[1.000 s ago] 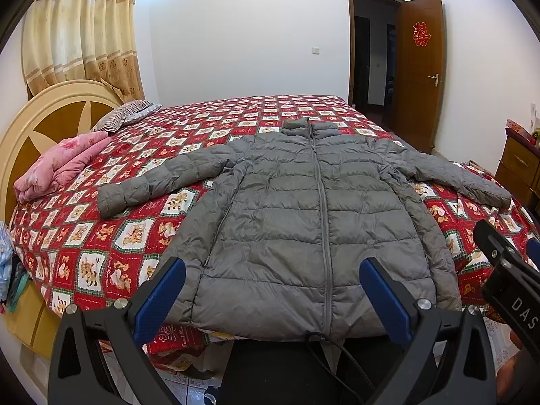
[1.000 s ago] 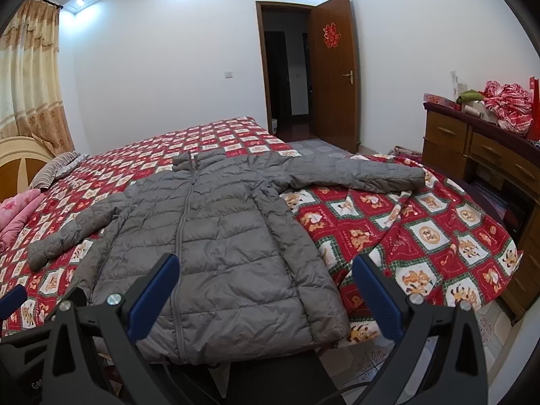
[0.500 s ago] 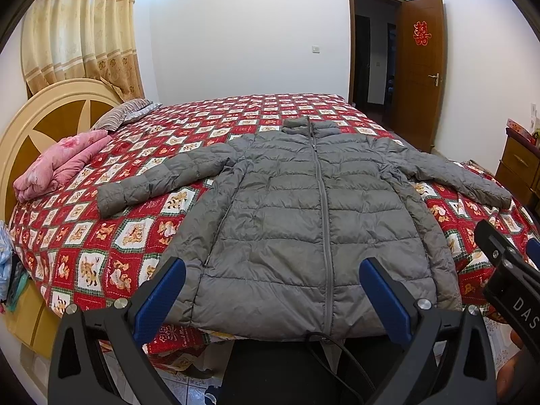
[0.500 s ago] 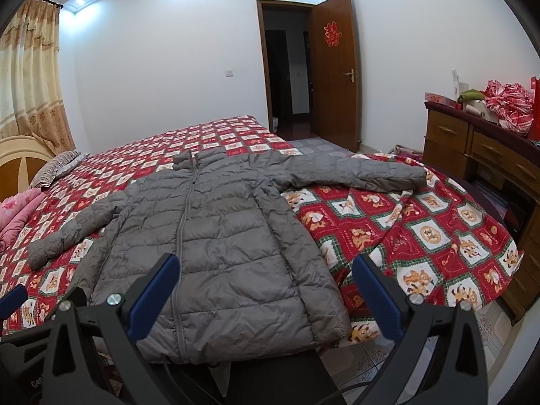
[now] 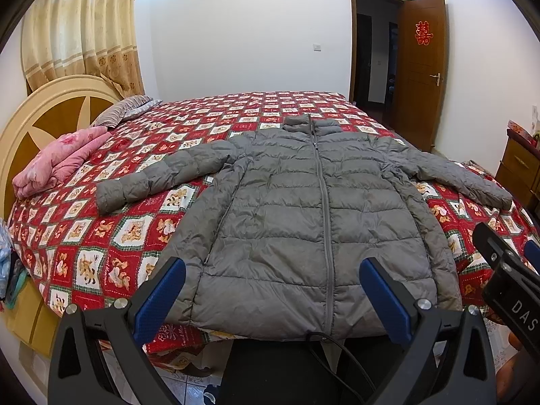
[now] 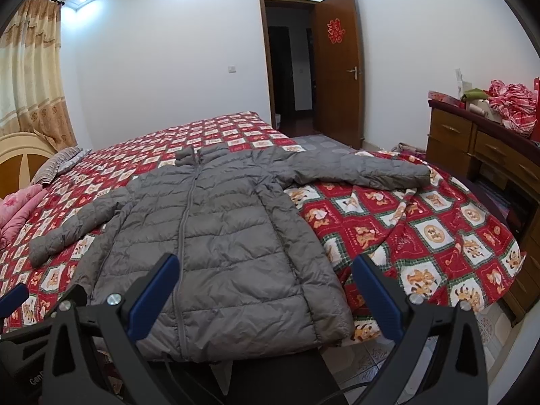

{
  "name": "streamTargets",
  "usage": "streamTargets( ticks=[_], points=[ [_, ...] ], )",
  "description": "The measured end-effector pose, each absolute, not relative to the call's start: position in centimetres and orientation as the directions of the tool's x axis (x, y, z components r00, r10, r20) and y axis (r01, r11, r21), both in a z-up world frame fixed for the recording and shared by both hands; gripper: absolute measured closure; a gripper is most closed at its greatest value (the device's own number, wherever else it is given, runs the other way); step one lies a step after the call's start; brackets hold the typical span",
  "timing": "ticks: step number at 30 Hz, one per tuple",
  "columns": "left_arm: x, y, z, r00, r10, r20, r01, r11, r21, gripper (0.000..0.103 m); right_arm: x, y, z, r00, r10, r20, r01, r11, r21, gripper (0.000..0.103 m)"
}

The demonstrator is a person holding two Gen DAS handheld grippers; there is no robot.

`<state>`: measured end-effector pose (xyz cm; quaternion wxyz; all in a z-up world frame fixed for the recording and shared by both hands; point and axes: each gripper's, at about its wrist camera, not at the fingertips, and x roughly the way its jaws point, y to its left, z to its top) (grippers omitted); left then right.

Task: Fold large clothes

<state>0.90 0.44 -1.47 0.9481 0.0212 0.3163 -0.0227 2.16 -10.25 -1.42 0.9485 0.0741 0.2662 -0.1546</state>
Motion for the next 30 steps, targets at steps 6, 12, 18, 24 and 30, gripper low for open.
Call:
streamTargets(
  ticks=[6, 12, 18, 24, 30],
  points=[
    [1.1, 0.5, -1.7, 0.796, -0.034, -0.604, 0.062, 0.998, 0.025, 0.001, 2.4, -10.6, -1.6, 0.803, -0.245, -0.543, 0.329, 0.942, 0.063, 0.0],
    [2.9, 0.6, -2.6, 0.789, -0.065, -0.611, 0.077, 0.997, -0.006, 0.001, 4.0, -12.0, -2.6, 0.791, -0.205, -0.577, 0.317, 0.943, 0.099, 0.0],
    [9.0, 1.1, -4.6, 0.762, -0.056, -0.645, 0.094, 0.995, 0.024, 0.001, 7.3, -16.5, -4.0, 0.767, -0.178, -0.616, 0.347, 0.923, 0.165, 0.012],
    [17.7, 3.3, -5.3, 0.723, -0.056, -0.688, 0.081, 0.997, 0.003, 0.001, 11.2, -27.8, -4.3, 0.715, -0.21, -0.667, 0.511, 0.808, 0.293, 0.024],
    [24.7, 5.0, -6.0, 0.759, 0.049, -0.65, 0.027, 0.994, 0.106, 0.001, 10.8, -42.7, -4.3, 0.676, -0.365, -0.641, 0.715, 0.537, 0.448, 0.024]
  ],
)
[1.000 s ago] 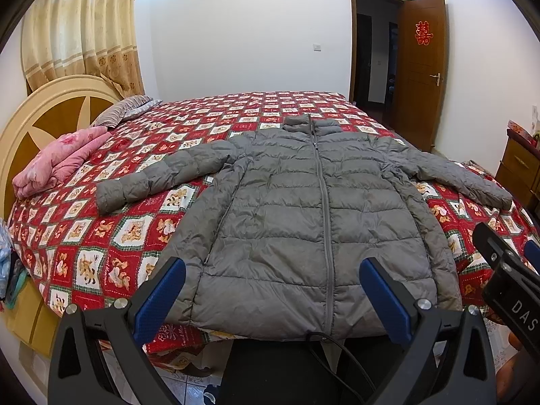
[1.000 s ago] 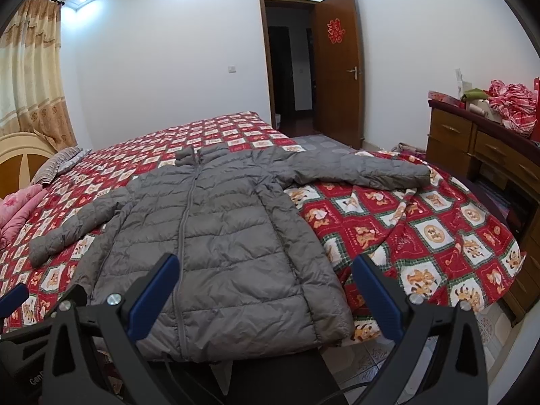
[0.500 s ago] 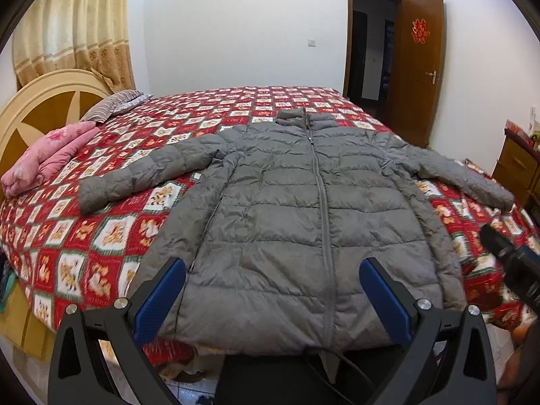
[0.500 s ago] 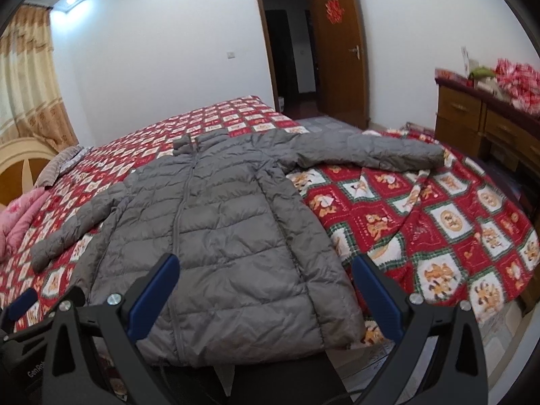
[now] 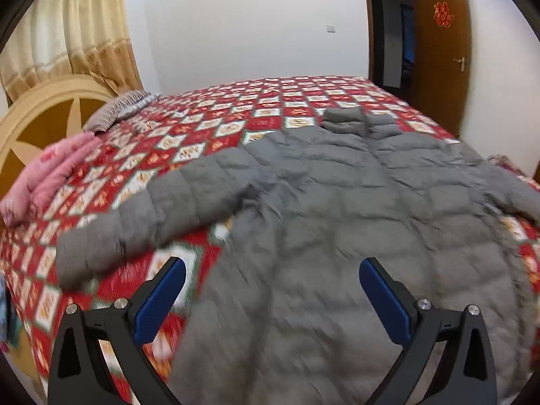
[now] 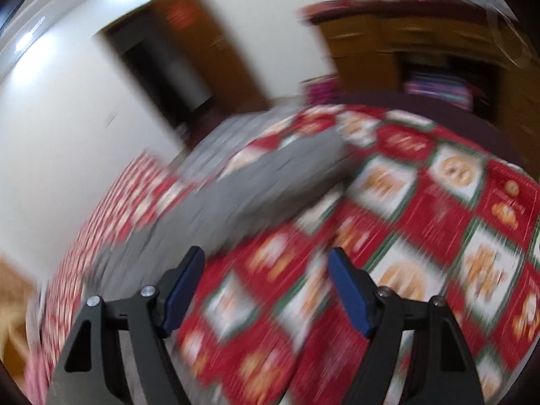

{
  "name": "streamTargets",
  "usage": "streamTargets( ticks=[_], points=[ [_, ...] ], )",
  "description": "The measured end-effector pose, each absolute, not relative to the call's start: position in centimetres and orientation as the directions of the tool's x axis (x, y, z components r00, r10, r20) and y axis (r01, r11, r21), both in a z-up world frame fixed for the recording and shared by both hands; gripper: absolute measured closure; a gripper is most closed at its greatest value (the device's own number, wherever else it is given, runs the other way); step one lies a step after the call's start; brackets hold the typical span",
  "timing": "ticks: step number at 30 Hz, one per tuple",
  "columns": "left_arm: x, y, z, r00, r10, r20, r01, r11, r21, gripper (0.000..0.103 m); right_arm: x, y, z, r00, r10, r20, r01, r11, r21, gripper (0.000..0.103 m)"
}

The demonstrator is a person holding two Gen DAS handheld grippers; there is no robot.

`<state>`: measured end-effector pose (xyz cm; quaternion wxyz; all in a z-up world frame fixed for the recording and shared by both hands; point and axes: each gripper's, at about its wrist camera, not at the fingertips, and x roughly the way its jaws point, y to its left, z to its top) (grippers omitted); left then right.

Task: Fold large clothes
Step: 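Grasp the jacket sleeve cuff with the right gripper and lift it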

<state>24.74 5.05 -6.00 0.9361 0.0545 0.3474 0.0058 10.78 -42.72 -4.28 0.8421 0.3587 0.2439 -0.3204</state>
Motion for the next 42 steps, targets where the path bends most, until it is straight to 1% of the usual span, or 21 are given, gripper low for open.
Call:
streamTargets(
  ticks=[2, 4, 6, 9, 11, 13, 16, 17, 18, 19, 21, 23, 25, 27, 31, 34, 36, 38, 40, 42],
  points=[
    [27.1, 5.3, -6.9, 0.753, 0.069, -0.654, 0.022, 0.991, 0.13, 0.001, 10.9, -47.2, -5.2, 0.639, -0.403, -0.655, 0.763, 0.443, 0.471, 0.024],
    [29.1, 5.2, -7.9, 0.749, 0.087, -0.657, 0.014, 0.989, 0.147, 0.001, 11.7, -50.1, -6.2, 0.611, -0.41, -0.677, 0.789, 0.386, 0.478, 0.024],
    [30.5, 5.4, -8.7, 0.751, 0.107, -0.652, 0.001, 0.987, 0.163, 0.001, 12.5, -51.7, -7.0, 0.598, -0.399, -0.695, 0.8, 0.352, 0.486, 0.024],
    [32.2, 5.7, -9.9, 0.752, 0.139, -0.644, -0.019, 0.982, 0.189, 0.001, 14.6, -53.9, -8.7, 0.555, -0.359, -0.75, 0.831, 0.293, 0.474, 0.024],
    [33.4, 6.3, -10.8, 0.743, 0.143, -0.654, -0.027, 0.982, 0.185, 0.001, 15.3, -54.3, -9.8, 0.545, -0.344, -0.764, 0.836, 0.287, 0.467, 0.031],
    [34.2, 7.0, -11.7, 0.723, 0.135, -0.678, -0.031, 0.986, 0.163, 0.001, 16.0, -54.5, -10.6, 0.532, -0.33, -0.78, 0.843, 0.291, 0.452, 0.052],
    [35.1, 7.8, -13.5, 0.687, 0.101, -0.72, -0.027, 0.993, 0.115, 0.001, 16.2, -54.5, -11.1, 0.529, -0.337, -0.779, 0.846, 0.285, 0.451, 0.074],
    [35.2, 7.9, -13.9, 0.679, 0.093, -0.728, -0.028, 0.995, 0.101, 0.001, 16.3, -54.4, -11.1, 0.524, -0.343, -0.78, 0.849, 0.29, 0.442, 0.077],
    [35.3, 8.2, -14.4, 0.668, 0.074, -0.74, -0.031, 0.997, 0.072, 0.001, 16.3, -54.4, -11.0, 0.515, -0.352, -0.781, 0.853, 0.299, 0.428, 0.084],
    [35.5, 8.6, -14.7, 0.66, 0.052, -0.749, -0.036, 0.999, 0.037, 0.001, 16.4, -54.6, -11.0, 0.515, -0.357, -0.779, 0.852, 0.31, 0.421, 0.088],
    [35.6, 9.1, -15.0, 0.655, 0.021, -0.755, -0.048, 0.999, -0.014, 0.001, 16.8, -54.4, -10.4, 0.511, -0.379, -0.771, 0.851, 0.351, 0.391, 0.093],
    [35.5, 9.4, -15.1, 0.658, 0.003, -0.753, -0.052, 0.998, -0.041, 0.001, 18.0, -53.7, -8.8, 0.498, -0.426, -0.755, 0.852, 0.404, 0.334, 0.094],
    [35.3, 9.4, -15.1, 0.665, 0.001, -0.747, -0.053, 0.998, -0.046, 0.001, 19.0, -52.6, -6.6, 0.5, -0.485, -0.717, 0.843, 0.461, 0.276, 0.094],
    [35.2, 9.3, -15.0, 0.666, 0.004, -0.746, -0.053, 0.998, -0.042, 0.001, 20.0, -50.2, -3.0, 0.523, -0.545, -0.655, 0.817, 0.539, 0.203, 0.094],
    [34.8, 9.3, -14.1, 0.675, 0.007, -0.738, -0.046, 0.998, -0.032, 0.001, 22.6, -44.9, 1.9, 0.592, -0.565, -0.575, 0.737, 0.668, 0.103, 0.094],
    [33.8, 9.7, -12.5, 0.72, 0.022, -0.694, -0.042, 0.999, -0.011, 0.001, 25.7, -38.5, 4.8, 0.663, -0.533, -0.526, 0.626, 0.779, 0.0, 0.095],
    [33.3, 9.9, -11.7, 0.746, 0.054, -0.664, -0.043, 0.999, 0.033, 0.001, 27.9, -34.2, 5.6, 0.715, -0.482, -0.506, 0.538, 0.842, -0.041, 0.095],
    [32.9, 10.1, -11.0, 0.768, 0.098, -0.633, -0.049, 0.994, 0.094, 0.001, 29.9, -30.1, 5.7, 0.754, -0.421, -0.504, 0.451, 0.89, -0.067, 0.095],
    [32.6, 10.5, -10.9, 0.781, 0.118, -0.614, -0.059, 0.992, 0.115, 0.001, 31.7, -25.9, 5.5, 0.783, -0.349, -0.515, 0.365, 0.928, -0.075, 0.095],
    [32.6, 11.1, -11.3, 0.781, 0.122, -0.612, -0.064, 0.991, 0.115, 0.001, 33.7, -22.2, 4.8, 0.8, -0.279, -0.531, 0.287, 0.955, -0.07, 0.095]
  ],
)
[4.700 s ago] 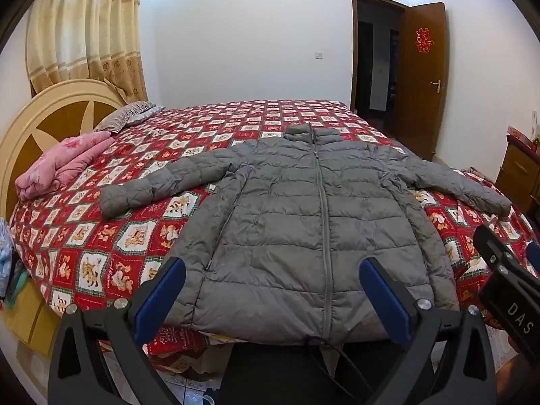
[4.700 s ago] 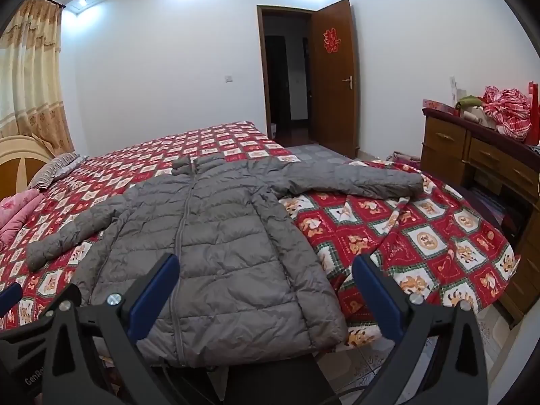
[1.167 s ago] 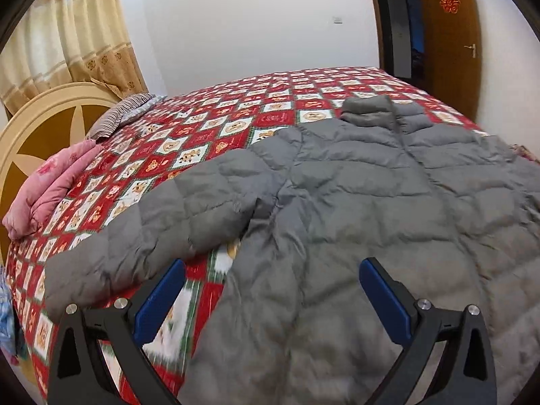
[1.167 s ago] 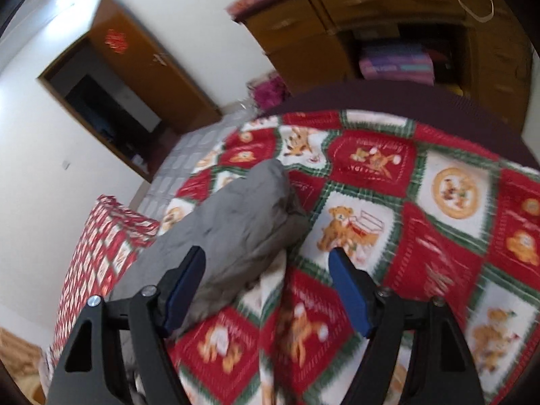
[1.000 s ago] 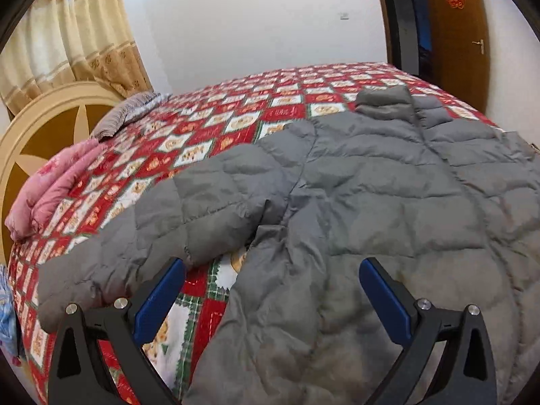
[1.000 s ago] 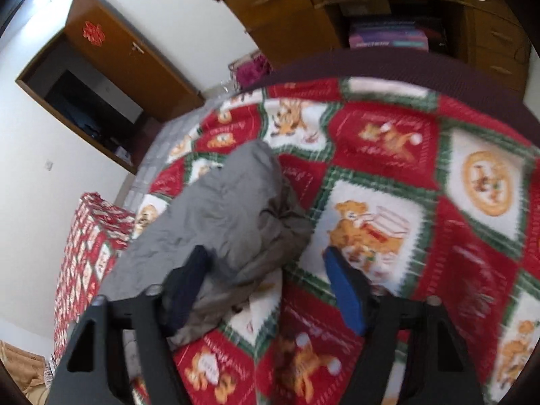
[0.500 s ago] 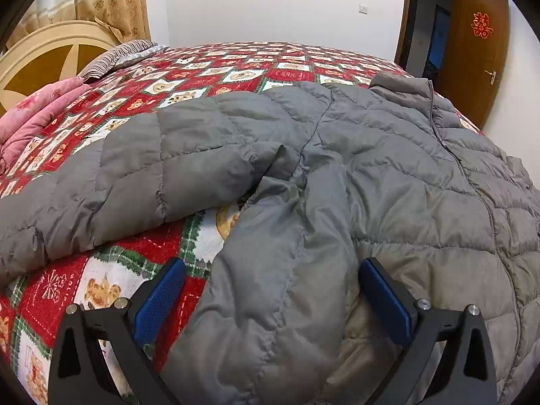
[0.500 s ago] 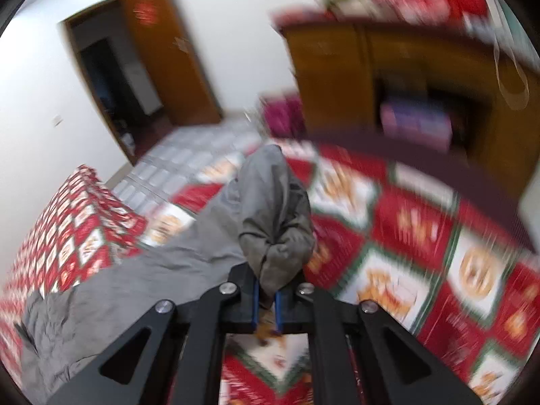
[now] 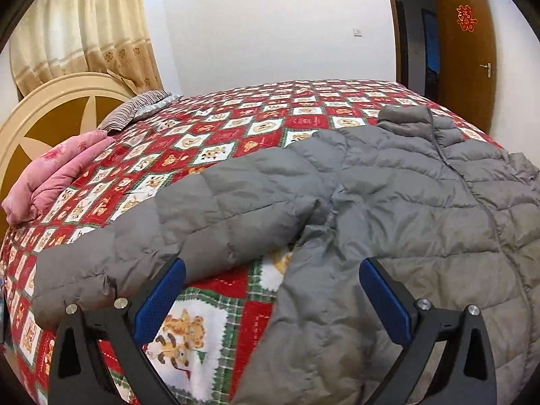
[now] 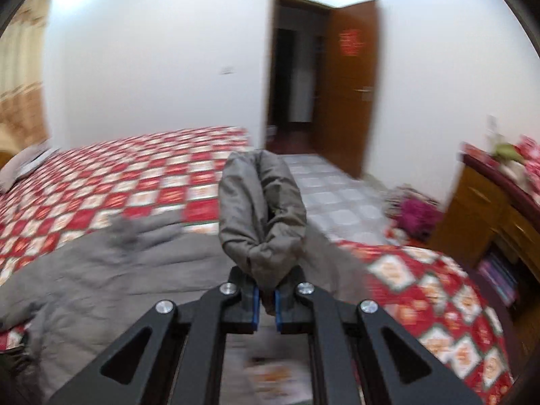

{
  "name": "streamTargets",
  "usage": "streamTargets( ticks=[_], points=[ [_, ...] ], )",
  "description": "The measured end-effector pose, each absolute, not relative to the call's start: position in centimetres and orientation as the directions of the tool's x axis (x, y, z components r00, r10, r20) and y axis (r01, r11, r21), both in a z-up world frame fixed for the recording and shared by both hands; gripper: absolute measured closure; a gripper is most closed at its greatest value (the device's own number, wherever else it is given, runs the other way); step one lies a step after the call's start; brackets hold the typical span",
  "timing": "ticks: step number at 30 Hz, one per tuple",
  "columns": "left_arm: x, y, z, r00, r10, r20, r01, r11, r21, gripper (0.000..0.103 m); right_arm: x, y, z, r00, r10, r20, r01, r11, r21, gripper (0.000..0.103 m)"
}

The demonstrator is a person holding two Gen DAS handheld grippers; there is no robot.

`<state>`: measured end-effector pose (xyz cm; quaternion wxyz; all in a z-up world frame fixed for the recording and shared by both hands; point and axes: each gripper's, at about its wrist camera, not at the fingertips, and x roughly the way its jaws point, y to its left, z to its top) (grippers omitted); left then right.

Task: Fold large clothes
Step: 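Grasp the jacket sleeve cuff with the right gripper and lift it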

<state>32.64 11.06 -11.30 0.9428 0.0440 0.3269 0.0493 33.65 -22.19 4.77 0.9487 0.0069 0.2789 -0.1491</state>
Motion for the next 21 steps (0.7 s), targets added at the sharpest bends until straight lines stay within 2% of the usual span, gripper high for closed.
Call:
streamTargets(
  ticks=[10, 17, 21],
  points=[
    [33.7, 13.4, -14.2, 0.733, 0.034, -0.68, -0.086, 0.995, -0.043, 0.001, 40.4, -7.9, -3.5, 0.757, -0.006, -0.653, -0.03, 0.999, -0.045, 0.095],
    [33.7, 13.3, -14.7, 0.729, 0.021, -0.684, -0.086, 0.994, -0.061, 0.001, 42.8, -2.0, -9.4, 0.661, 0.156, -0.734, -0.166, 0.984, 0.059, 0.095],
    [33.9, 13.6, -14.9, 0.726, -0.001, -0.687, -0.084, 0.992, -0.09, 0.001, 43.1, -1.4, -11.0, 0.634, 0.235, -0.737, -0.215, 0.969, 0.124, 0.087]
  ],
)
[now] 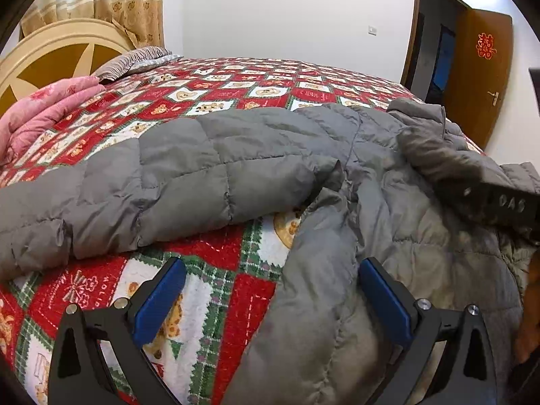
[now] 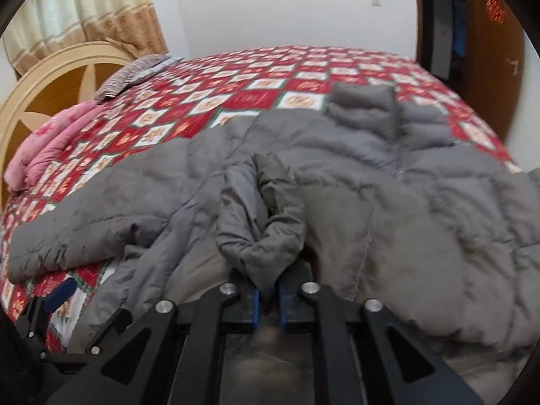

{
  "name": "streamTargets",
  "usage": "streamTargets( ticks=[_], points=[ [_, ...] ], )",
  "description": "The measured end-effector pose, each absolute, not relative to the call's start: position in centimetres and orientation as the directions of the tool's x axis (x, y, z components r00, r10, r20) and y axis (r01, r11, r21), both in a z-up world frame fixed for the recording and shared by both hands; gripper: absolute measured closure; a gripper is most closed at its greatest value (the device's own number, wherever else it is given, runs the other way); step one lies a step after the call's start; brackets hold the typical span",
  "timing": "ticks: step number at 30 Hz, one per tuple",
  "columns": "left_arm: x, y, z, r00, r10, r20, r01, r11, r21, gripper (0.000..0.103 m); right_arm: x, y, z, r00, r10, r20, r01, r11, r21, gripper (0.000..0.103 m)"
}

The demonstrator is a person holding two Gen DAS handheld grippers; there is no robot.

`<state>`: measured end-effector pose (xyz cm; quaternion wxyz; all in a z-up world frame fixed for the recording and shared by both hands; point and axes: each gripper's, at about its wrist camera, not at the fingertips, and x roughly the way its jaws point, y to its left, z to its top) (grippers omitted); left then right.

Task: Fold large clothes

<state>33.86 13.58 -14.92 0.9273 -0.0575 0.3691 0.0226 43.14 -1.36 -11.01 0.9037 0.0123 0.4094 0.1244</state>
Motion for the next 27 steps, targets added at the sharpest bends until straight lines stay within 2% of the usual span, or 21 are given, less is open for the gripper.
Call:
streamTargets(
  ticks=[2, 4, 6, 8, 9, 10, 12, 13, 17, 21, 24, 27],
  points=[
    [34.0, 13.9, -15.1, 0.723, -0.013, -0.69, -0.086, 0.99, -0.11, 0.001, 43.3, -1.0, -11.4, 0.623, 0.265, -0.736, -0.235, 0.961, 0.147, 0.076],
    [34.0, 14.0, -15.1, 0.726, -0.017, -0.687, -0.086, 0.99, -0.115, 0.001, 43.2, -0.8, -11.3, 0.608, 0.327, -0.724, -0.274, 0.942, 0.195, 0.052],
    [34.0, 13.9, -15.2, 0.726, -0.013, -0.688, -0.085, 0.99, -0.108, 0.001, 43.1, -0.7, -10.9, 0.598, 0.377, -0.707, -0.304, 0.923, 0.236, 0.045],
    [34.1, 13.8, -15.2, 0.724, -0.01, -0.69, -0.085, 0.991, -0.103, 0.001, 42.8, -0.8, -10.0, 0.588, 0.444, -0.676, -0.332, 0.895, 0.299, 0.045],
    [34.1, 13.8, -15.2, 0.724, -0.011, -0.69, -0.085, 0.991, -0.105, 0.001, 42.5, -1.2, -9.1, 0.585, 0.486, -0.649, -0.351, 0.873, 0.338, 0.049],
    [34.1, 13.9, -15.2, 0.724, -0.012, -0.69, -0.085, 0.991, -0.106, 0.001, 42.2, -1.4, -8.5, 0.592, 0.5, -0.632, -0.359, 0.866, 0.349, 0.061],
    [34.2, 13.8, -15.2, 0.72, -0.011, -0.694, -0.085, 0.991, -0.104, 0.001, 41.1, -3.4, -6.4, 0.634, 0.476, -0.609, -0.349, 0.879, 0.324, 0.077],
    [34.3, 13.8, -15.2, 0.717, -0.01, -0.697, -0.086, 0.991, -0.102, 0.001, 41.0, -4.4, -5.9, 0.648, 0.453, -0.612, -0.33, 0.892, 0.311, 0.08],
    [34.2, 13.8, -13.9, 0.717, -0.026, -0.697, -0.064, 0.993, -0.103, 0.001, 40.6, -10.8, -4.7, 0.728, 0.233, -0.645, -0.154, 0.972, 0.177, 0.08],
    [34.1, 12.5, -10.0, 0.782, -0.024, -0.622, -0.034, 0.996, -0.082, 0.001, 40.7, -17.4, -4.9, 0.758, 0.056, -0.65, 0.021, 0.994, 0.11, 0.08],
    [36.1, 10.0, -7.3, 0.789, -0.067, -0.611, 0.012, 0.996, -0.093, 0.001, 41.7, -19.9, -6.6, 0.719, 0.018, -0.695, 0.12, 0.981, 0.15, 0.08],
    [38.5, 6.9, -6.1, 0.796, -0.066, -0.601, 0.018, 0.996, -0.085, 0.001, 42.3, -20.5, -9.0, 0.686, 0.097, -0.722, 0.162, 0.946, 0.28, 0.08]
  ],
)
